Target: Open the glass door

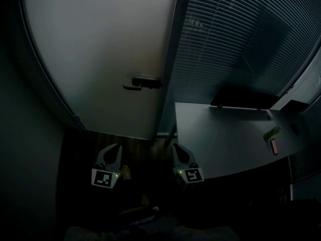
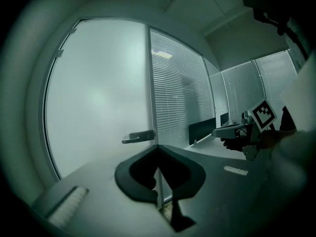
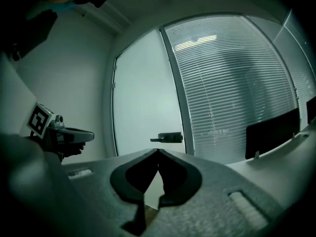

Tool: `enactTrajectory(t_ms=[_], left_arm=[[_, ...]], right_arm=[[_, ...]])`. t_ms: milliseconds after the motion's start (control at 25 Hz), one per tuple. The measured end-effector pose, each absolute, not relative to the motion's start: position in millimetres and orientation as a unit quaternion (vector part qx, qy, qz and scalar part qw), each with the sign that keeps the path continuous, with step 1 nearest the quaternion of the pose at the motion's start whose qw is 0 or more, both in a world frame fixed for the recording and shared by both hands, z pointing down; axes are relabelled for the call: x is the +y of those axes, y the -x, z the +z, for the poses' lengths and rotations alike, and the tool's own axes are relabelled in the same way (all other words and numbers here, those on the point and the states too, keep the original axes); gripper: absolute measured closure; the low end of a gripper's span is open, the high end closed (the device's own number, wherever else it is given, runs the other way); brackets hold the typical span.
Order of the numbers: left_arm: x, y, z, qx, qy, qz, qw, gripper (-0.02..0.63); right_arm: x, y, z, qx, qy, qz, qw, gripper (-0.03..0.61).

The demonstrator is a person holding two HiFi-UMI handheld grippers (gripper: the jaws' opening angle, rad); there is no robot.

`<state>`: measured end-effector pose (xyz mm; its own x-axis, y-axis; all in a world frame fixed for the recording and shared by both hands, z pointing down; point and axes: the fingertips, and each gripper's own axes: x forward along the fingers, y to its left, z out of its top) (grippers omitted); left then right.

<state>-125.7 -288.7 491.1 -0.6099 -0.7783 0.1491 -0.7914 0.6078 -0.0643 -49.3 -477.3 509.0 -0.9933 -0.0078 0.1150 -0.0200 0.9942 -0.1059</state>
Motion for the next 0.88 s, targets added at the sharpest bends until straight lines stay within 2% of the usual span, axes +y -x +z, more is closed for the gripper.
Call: enactTrajectory(t_ms=[440,680,880], left_arm=[[-331,228,494,-0.877,-0.472,0.084,0.04,0.611],[-354,279,492,-0.858,-0.504,0.083,0.061,0.611],[-373,316,502,-0.85,-0.505,0.145,0.049,0.609]], right_arm=[[-506,132,513,-0.996,-0.041,0.053,0.057,0.575],[-519,172,505,-0.994,-0.059,0.061,0.062,0.575],[-532,200,510,-0.992,-0.075,0.068,0.069,0.575]])
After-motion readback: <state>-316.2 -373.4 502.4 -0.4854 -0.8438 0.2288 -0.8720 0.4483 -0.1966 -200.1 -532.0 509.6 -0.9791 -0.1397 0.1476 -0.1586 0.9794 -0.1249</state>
